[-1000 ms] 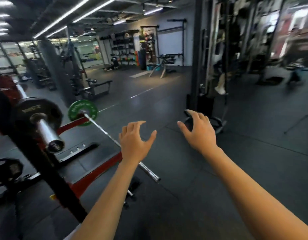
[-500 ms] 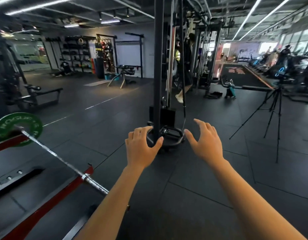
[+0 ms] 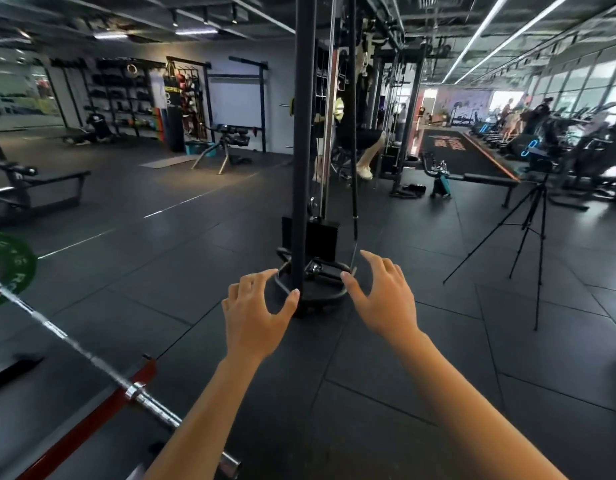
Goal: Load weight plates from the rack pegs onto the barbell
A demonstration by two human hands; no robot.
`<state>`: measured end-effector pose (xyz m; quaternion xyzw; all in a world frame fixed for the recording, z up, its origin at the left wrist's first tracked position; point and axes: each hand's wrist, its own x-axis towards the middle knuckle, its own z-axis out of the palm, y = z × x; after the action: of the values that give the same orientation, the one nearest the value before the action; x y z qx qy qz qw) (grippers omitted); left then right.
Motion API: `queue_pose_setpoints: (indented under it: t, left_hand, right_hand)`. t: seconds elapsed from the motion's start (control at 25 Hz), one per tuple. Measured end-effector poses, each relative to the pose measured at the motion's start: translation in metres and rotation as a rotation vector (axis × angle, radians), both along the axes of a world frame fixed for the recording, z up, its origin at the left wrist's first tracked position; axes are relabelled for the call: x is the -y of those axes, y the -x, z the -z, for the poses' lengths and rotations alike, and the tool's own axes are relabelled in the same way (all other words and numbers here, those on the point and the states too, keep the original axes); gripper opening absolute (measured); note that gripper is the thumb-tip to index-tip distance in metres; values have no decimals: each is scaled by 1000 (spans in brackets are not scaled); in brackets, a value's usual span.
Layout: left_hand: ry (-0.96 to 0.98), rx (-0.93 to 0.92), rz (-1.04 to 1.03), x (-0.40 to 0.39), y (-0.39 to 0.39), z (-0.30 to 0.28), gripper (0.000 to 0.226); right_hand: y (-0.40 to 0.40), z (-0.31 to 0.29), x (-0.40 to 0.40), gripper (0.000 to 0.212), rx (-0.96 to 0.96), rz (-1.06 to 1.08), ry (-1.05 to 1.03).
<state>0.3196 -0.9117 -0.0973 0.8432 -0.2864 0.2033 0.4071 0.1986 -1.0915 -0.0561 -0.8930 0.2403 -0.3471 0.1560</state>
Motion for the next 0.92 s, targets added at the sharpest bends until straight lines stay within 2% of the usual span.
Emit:
queue_pose_setpoints:
  t: [0.24,0.56,0.76,0.92]
  left_hand:
    - [-58,-35,-58,70,-71,11,61]
    - [-20,-26,-199,163,-175,0,68]
    - [-62,-31,-294,172,-251,8,65]
    - [-51,-53,-400,162,-344,9,64]
  right_hand:
    - [-84,12,80,62,26,-67,-36]
    - [-204,9,184,62,12,-209,-42]
    - [-305,21,200,63,14,-325,-60]
    - [-417,29,192,65,-17,-437,-54]
